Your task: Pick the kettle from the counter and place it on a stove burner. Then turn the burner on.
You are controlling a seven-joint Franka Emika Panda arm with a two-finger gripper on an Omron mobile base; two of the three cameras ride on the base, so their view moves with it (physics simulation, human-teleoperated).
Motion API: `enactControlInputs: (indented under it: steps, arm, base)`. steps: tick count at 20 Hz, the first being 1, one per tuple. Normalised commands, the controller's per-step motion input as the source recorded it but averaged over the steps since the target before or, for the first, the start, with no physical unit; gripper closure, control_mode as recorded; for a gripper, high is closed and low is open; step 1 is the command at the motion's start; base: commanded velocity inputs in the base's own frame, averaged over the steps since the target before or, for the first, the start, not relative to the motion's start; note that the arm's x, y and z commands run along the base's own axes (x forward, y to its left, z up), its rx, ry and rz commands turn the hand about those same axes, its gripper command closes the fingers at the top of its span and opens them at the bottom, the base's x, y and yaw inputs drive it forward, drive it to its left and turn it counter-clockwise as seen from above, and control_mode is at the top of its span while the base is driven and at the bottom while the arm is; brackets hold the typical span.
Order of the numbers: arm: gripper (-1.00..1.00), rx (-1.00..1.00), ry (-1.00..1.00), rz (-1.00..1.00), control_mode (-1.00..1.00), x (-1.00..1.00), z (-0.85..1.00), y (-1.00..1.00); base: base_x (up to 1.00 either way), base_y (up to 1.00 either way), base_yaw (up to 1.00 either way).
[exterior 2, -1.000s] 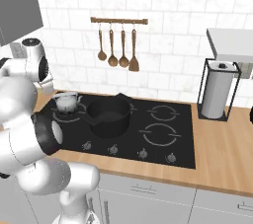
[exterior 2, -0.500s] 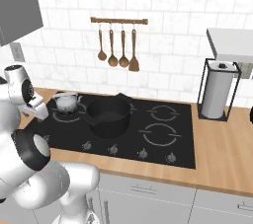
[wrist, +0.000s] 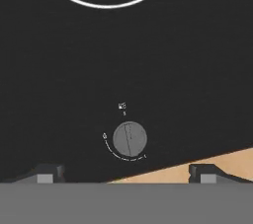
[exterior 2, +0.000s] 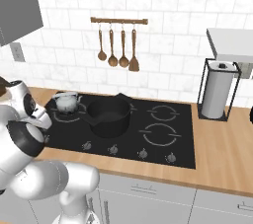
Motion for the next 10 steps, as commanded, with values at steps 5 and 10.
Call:
enactControlInputs:
  steps: [5, 10]
  arm:
    - [-1.00, 0.03, -0.11, 0.07, -1.00, 0.24, -0.38, -0.43]
    - [-1.00, 0.00, -0.05, 0.02, -1.00, 0.05, -0.27, -0.09]
  base:
    - [0.00, 0.00, 0.00]
    - [0.00, 0.00, 0.00]
